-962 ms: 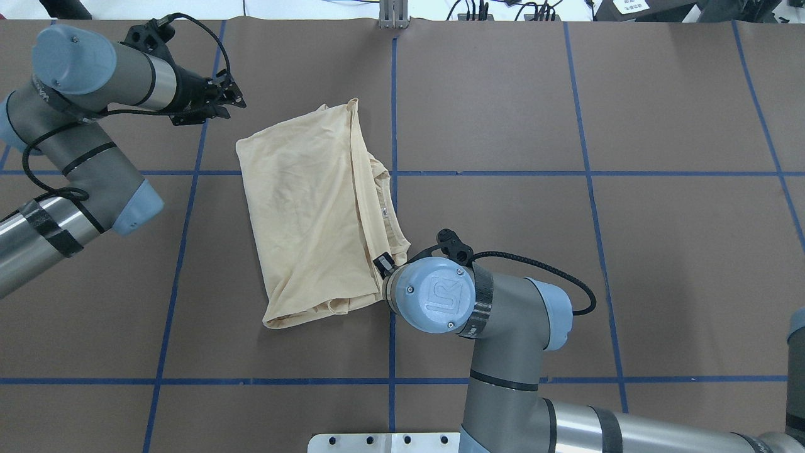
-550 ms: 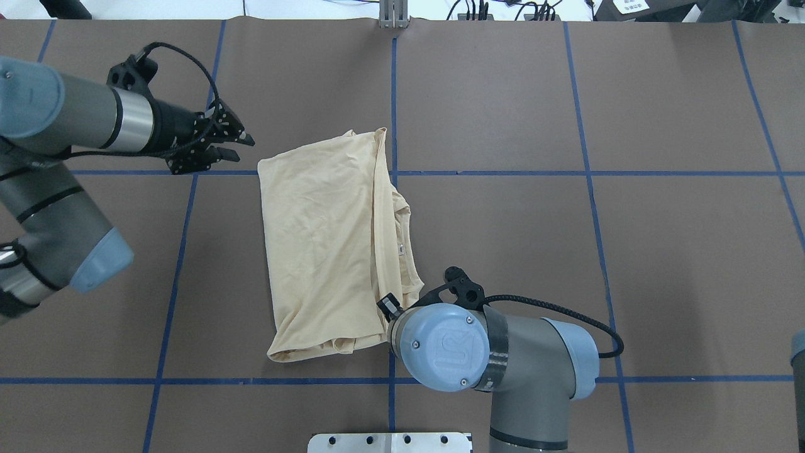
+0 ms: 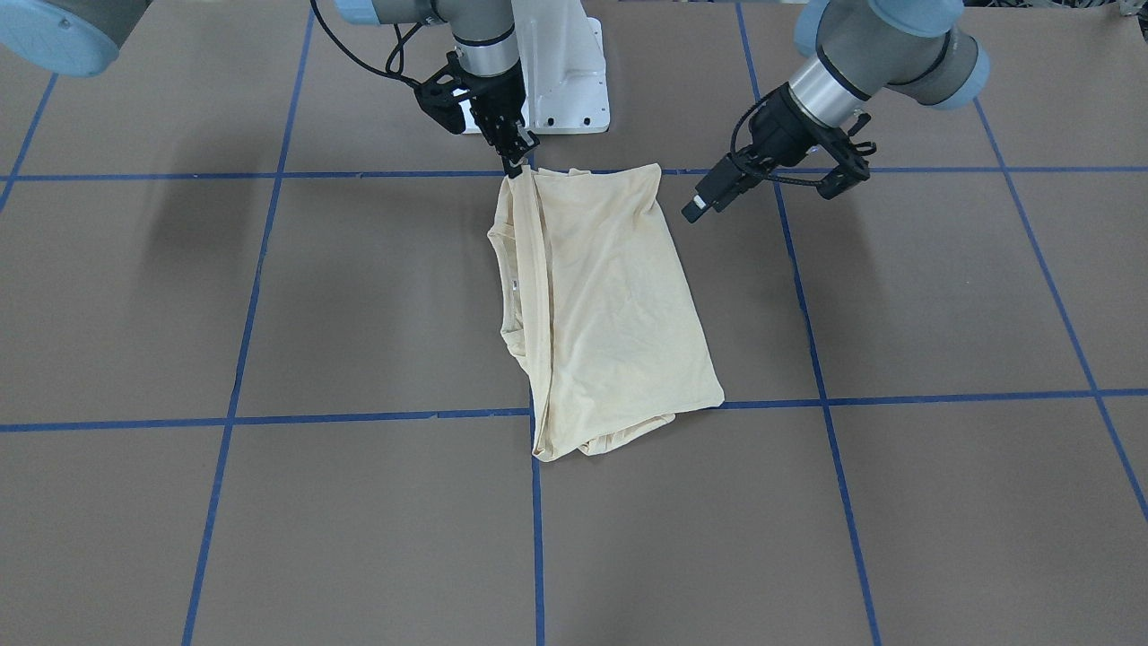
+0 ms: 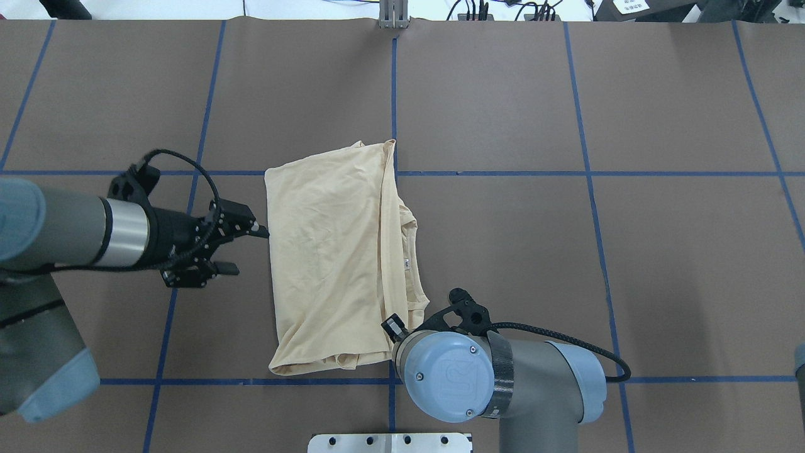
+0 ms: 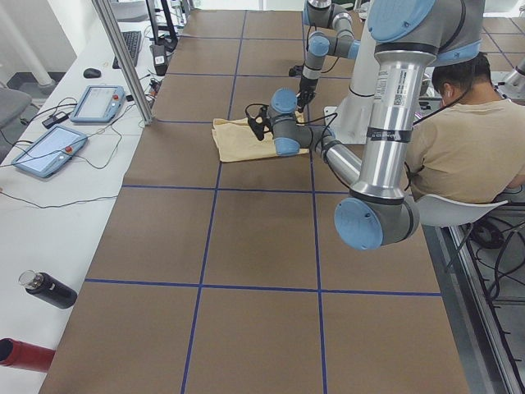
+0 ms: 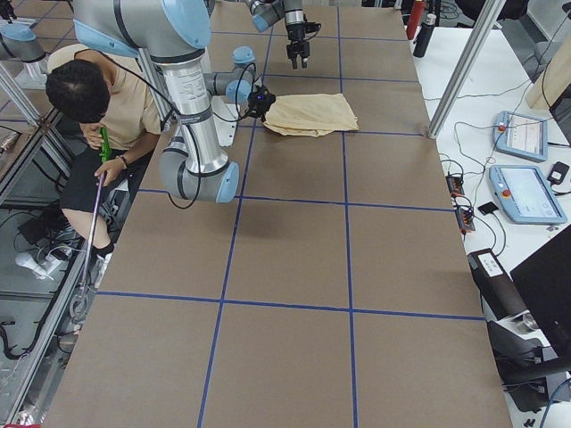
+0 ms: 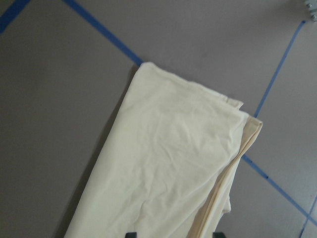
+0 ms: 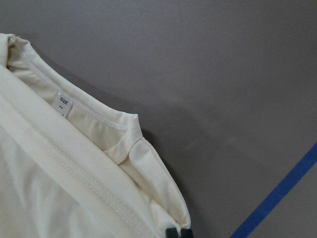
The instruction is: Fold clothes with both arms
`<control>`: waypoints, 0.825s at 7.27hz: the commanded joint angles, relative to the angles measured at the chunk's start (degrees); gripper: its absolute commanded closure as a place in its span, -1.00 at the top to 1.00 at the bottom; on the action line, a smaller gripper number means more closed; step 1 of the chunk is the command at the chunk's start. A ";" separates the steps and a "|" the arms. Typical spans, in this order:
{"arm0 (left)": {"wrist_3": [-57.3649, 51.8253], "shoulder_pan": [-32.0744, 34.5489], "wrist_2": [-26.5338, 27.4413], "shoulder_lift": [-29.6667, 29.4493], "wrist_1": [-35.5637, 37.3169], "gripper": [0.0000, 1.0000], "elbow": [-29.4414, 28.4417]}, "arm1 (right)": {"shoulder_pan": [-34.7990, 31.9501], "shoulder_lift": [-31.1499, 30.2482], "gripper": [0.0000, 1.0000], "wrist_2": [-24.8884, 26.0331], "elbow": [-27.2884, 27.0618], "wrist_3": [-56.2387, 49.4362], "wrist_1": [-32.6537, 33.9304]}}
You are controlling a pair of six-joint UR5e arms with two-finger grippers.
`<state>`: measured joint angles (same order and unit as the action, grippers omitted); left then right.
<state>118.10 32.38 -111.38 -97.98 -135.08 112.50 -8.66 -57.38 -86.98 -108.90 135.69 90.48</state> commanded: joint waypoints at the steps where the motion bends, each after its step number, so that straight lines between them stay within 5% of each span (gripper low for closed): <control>1: 5.56 -7.76 6.18 0.60 -0.01 0.78 1.49 | -0.04 -0.28 -1.00 0.06 -1.30 0.02 0.05; 2: 7.13 -8.46 6.61 0.69 0.08 0.76 3.06 | -0.04 -0.45 -1.00 0.06 -1.31 0.02 0.05; 3: 11.85 -11.43 8.62 2.78 -0.01 1.00 3.08 | -0.04 -0.98 -1.00 0.06 -1.22 0.02 0.05; 6: 15.13 -17.59 12.58 2.28 5.04 0.94 1.15 | 0.05 -0.89 -1.00 0.06 -1.31 0.02 0.05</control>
<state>131.57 17.27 -100.16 -95.25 -133.68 114.59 -8.65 -58.27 -86.92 -110.20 135.70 90.53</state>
